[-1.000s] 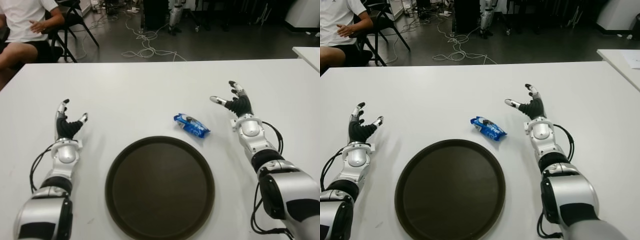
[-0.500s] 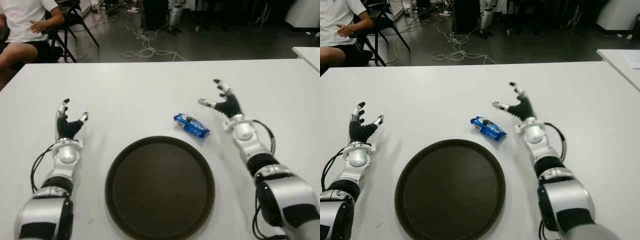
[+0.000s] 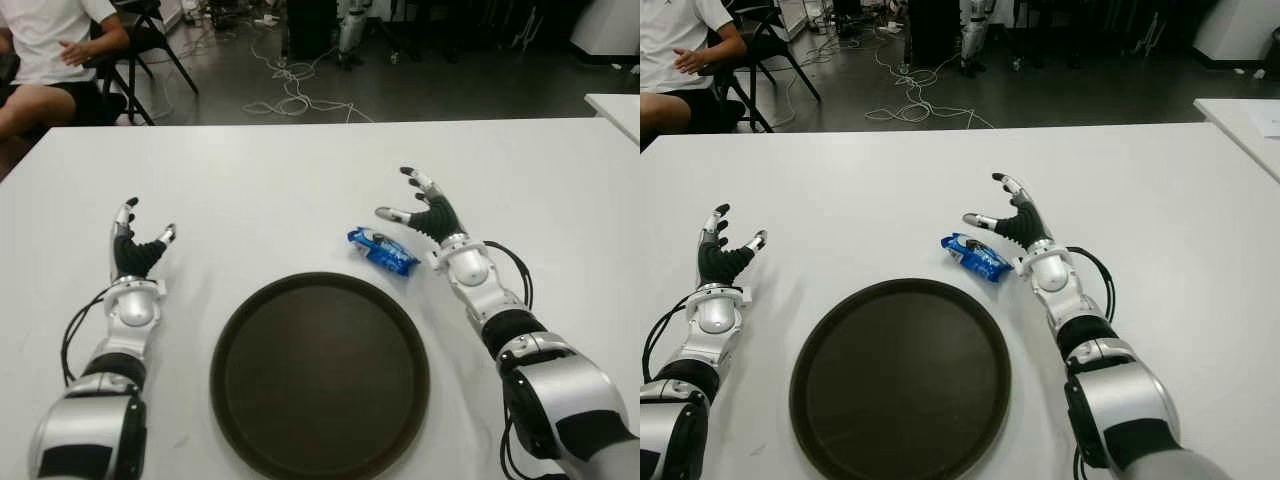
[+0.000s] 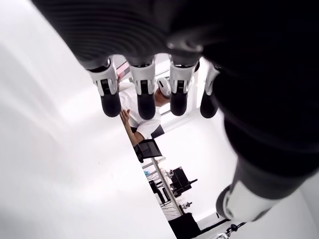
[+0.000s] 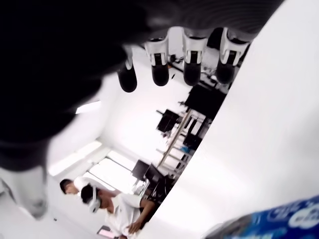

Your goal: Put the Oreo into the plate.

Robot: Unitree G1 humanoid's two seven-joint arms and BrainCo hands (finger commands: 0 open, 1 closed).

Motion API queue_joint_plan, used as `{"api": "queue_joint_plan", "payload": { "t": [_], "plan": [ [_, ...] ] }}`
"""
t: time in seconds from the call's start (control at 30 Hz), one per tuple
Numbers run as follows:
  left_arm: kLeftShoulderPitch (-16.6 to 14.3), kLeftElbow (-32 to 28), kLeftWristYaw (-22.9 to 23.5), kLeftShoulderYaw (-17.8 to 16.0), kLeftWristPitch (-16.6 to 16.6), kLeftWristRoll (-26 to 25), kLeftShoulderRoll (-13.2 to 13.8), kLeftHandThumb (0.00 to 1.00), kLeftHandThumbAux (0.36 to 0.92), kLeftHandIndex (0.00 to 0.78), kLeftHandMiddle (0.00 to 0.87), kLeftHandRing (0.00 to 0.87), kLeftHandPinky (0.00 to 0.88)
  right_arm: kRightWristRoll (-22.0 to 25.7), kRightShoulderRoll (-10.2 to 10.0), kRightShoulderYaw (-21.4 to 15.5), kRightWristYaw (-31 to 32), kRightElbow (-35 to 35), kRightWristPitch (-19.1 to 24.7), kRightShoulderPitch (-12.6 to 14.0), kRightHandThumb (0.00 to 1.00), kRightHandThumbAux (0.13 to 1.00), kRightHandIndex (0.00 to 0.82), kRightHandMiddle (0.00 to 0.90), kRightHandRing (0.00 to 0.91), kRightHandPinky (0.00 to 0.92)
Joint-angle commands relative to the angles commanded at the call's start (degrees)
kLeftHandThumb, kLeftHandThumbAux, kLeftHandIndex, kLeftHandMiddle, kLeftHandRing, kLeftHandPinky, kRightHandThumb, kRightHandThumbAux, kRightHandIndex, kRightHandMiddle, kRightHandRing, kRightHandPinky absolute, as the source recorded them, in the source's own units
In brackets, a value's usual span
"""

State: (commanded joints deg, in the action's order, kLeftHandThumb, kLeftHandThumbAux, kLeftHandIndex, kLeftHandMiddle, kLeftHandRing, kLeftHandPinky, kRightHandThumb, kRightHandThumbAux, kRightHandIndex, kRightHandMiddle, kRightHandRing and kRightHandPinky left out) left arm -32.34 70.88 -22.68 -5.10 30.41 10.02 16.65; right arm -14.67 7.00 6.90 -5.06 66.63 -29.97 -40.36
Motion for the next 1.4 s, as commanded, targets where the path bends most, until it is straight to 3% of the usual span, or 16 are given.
{"api": "queue_joint_plan", "payload": {
  "t": [0.57,0.8,1.0,1.17,1.4],
  "plan": [
    [0.08,-0.26,1.09,-0.70,0.76,-0.94,-0.35,0.000,0.760,0.058,0.078,0.053,0.036,-6.38,0.47,5.44,-2.39,-5.79,7.11,1.20,0.000,0.654,0.053,0.063,0.049,0.024],
    [0.27,-0.34,1.89,-1.01,1.15,-1.38,-0.37,0.000,0.769,0.054,0.076,0.053,0.043,-10.49,1.36,9.11,0.15,-11.49,17.37,0.57,0.000,0.647,0.037,0.055,0.055,0.023],
    [0.24,-0.36,1.44,-0.93,0.99,-1.26,-0.44,0.000,0.752,0.052,0.071,0.050,0.038,-13.62,2.42,11.75,8.03,-26.97,29.99,2.81,0.000,0.640,0.015,0.046,0.034,0.010],
    [0.14,-0.30,1.21,-0.70,0.77,-0.99,-0.44,0.000,0.751,0.055,0.072,0.048,0.034,-15.48,3.50,13.38,11.82,-33.39,35.68,4.47,0.000,0.632,0.005,0.033,0.025,0.006],
    [0.13,-0.34,0.55,-0.35,0.36,-0.53,-0.36,0.000,0.757,0.050,0.059,0.033,0.019,-18.45,4.45,15.58,13.83,-37.15,40.80,4.89,0.000,0.620,0.000,0.004,0.004,0.002]
  ]
}}
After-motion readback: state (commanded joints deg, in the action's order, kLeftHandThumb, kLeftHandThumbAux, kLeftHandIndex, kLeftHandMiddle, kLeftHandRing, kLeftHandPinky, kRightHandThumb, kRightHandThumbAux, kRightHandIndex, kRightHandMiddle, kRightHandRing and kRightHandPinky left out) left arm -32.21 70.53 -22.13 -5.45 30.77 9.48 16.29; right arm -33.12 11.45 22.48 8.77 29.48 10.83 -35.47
